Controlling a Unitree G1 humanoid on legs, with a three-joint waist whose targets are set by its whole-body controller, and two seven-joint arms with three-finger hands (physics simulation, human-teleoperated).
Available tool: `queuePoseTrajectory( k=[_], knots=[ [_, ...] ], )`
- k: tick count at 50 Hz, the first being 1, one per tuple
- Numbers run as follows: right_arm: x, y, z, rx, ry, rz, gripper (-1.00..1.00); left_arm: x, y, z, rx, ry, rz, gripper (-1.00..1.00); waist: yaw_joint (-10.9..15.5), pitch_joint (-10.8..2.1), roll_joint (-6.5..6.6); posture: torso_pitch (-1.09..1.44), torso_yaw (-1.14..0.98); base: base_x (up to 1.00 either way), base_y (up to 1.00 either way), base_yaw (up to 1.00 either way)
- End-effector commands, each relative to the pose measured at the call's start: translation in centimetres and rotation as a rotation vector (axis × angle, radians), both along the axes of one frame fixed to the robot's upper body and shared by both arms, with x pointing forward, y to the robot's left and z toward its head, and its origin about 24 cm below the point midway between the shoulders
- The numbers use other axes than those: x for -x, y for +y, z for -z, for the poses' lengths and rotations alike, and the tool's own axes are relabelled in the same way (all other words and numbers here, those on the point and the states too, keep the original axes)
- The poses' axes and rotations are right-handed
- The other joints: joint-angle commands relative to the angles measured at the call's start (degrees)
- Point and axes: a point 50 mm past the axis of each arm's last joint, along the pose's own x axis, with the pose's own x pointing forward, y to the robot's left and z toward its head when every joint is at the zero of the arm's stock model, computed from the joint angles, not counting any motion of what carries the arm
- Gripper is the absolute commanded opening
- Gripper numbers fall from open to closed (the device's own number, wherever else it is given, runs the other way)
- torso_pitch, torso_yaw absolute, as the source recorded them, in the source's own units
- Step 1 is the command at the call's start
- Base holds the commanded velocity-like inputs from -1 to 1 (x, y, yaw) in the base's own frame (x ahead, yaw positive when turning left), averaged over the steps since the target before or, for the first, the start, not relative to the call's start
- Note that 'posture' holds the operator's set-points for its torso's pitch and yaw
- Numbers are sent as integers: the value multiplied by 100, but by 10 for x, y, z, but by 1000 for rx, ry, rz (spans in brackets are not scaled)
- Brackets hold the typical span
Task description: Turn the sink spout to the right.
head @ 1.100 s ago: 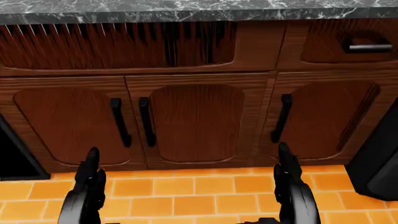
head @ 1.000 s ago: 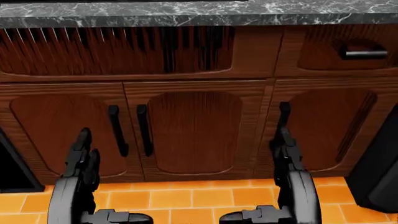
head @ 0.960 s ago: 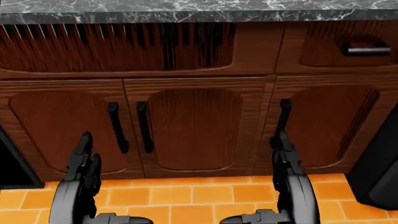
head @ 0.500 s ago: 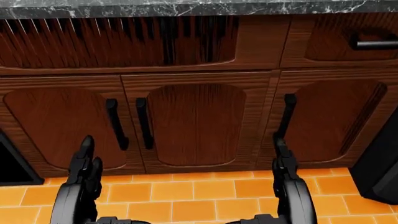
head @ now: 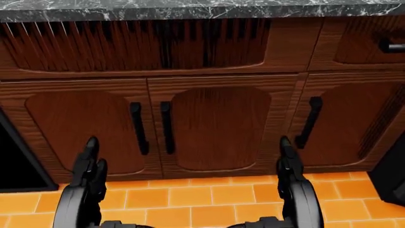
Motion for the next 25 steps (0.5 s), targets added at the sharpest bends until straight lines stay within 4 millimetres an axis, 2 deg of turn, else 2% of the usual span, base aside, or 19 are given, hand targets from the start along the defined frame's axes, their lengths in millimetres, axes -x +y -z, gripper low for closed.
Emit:
queuePoseTrajectory(
  k=[1,3,4,7,8,10,12,13,15,16,18,25],
  knots=[
    [-5,4,-16,-8,-84,-19,100,-4,3,-16,-4,-83,-9,100,15,-93,3,0,0,0,0,0],
    [-4,3,-17,-7,-82,-17,100,-4,3,-16,0,-78,-5,100,10,-124,40,0,0,0,0,0],
    [-3,6,-21,-67,-103,-55,100,-4,4,-17,-40,-100,-21,100,7,-136,53,0,0,0,0,0],
    [-3,0,-21,-52,-94,-28,100,-4,1,-16,-17,-103,-11,100,9,-167,73,0,0,0,0,0],
    [-6,-4,-24,-90,-102,-29,100,-7,1,-17,11,-89,-1,100,3,-171,80,0,0,0,0,0],
    [-17,-6,-35,-53,-80,-30,100,-13,5,-27,52,-101,-12,100,6,-197,80,0,0,0,0,0],
    [-28,-2,-68,-37,-72,-65,100,-28,11,-35,102,-60,-26,100,12,-225,70,0,0,0,0,0],
    [-35,-6,-84,19,-89,-59,100,-34,13,-48,95,-87,-38,100,22,-232,67,0,0,0,0,0],
    [-48,-17,-103,21,-91,-44,100,-50,16,-78,79,-116,-45,100,10,-240,79,0,0,0,0,0],
    [-50,-20,-106,29,-92,-39,100,-53,17,-83,81,-116,-44,100,-1,-239,85,0,0,0,0,0],
    [-56,-36,-130,51,-107,-2,100,-70,20,-107,63,-135,-54,100,5,-235,77,0,0,0,0,0],
    [-73,-59,-185,72,-115,24,100,-94,15,-141,27,-159,-58,100,29,-254,50,0,0,0,0,0]
  ],
)
